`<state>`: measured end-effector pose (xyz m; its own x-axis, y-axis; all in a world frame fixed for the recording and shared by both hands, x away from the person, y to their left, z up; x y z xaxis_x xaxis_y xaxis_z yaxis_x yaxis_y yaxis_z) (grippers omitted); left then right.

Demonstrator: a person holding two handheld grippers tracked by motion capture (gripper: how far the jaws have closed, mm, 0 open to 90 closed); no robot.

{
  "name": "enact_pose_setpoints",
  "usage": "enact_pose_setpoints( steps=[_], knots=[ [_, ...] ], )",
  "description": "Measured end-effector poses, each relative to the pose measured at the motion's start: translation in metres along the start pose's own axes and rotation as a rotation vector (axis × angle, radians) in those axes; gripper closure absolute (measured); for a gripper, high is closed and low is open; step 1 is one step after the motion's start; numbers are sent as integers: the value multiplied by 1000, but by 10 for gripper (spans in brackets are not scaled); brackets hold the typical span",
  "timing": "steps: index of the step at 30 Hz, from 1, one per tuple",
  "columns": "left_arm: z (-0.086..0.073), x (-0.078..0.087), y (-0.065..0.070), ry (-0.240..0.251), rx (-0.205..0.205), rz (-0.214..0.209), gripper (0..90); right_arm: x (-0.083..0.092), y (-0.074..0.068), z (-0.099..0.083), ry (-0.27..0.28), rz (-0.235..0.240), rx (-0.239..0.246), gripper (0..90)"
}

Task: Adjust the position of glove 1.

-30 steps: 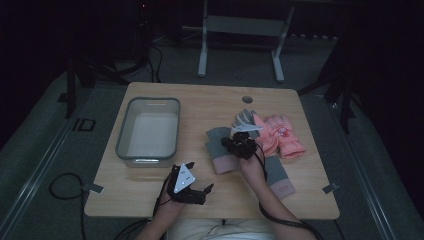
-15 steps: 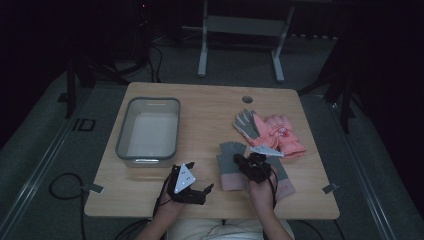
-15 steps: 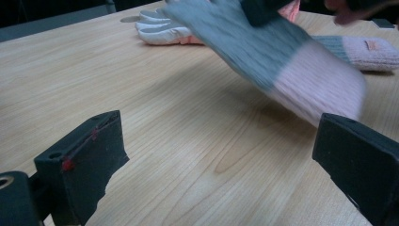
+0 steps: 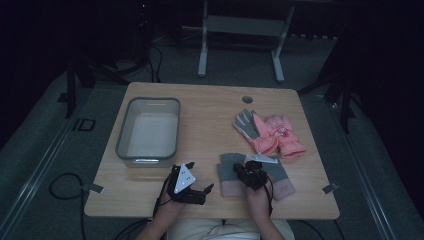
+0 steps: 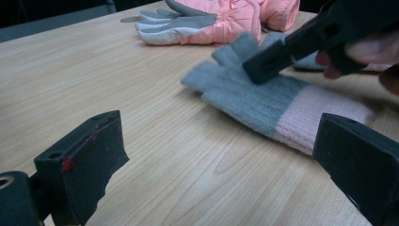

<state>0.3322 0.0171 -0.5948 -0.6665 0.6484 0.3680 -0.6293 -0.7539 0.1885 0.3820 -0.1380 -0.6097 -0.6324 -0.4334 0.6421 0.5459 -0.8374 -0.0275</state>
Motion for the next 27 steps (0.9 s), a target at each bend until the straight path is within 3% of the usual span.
enact_pose_setpoints(
  steps=[4,8,11,13,14,15,18,19,21,24,26,27],
  knots=[
    [0,0,0,1,-1,1,25,-5,3,-4,4,-4,-9,820],
    [0,0,0,-1,1,-1,24,-4,5,-3,10,-2,-38,711],
    [0,0,0,-1,0,-2,25,-1,5,0,12,-6,-24,677],
    [0,0,0,-2,0,-3,25,12,7,16,35,29,38,642],
    [0,0,0,-2,0,-4,25,12,7,16,35,29,38,642],
    [0,0,0,-2,-1,-4,25,23,15,30,78,40,106,633],
    [0,0,0,-2,-1,-4,25,32,24,38,99,42,137,623],
    [0,0,0,-3,0,-4,25,41,35,43,107,50,180,597],
    [0,0,0,-2,1,-3,25,48,46,45,106,47,244,590],
    [0,0,0,-1,4,-3,25,52,51,44,105,51,273,591],
    [0,0,-1,3,7,-1,25,62,72,38,77,39,348,617],
    [0,0,-1,2,7,0,25,64,78,35,65,39,353,633]
  ],
)
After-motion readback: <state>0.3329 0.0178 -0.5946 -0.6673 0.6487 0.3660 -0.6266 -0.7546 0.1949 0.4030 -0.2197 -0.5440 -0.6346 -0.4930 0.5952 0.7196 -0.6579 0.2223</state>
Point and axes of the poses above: each handheld gripper's, and its own axes: x roughly backward along the jaws, z roughly out of its top, y roughly to its right, the point moved 9 cm from there along -x, roughly forward along the jaws, and after that the axes turned 15 degrees about x, right-handed, at the moved point
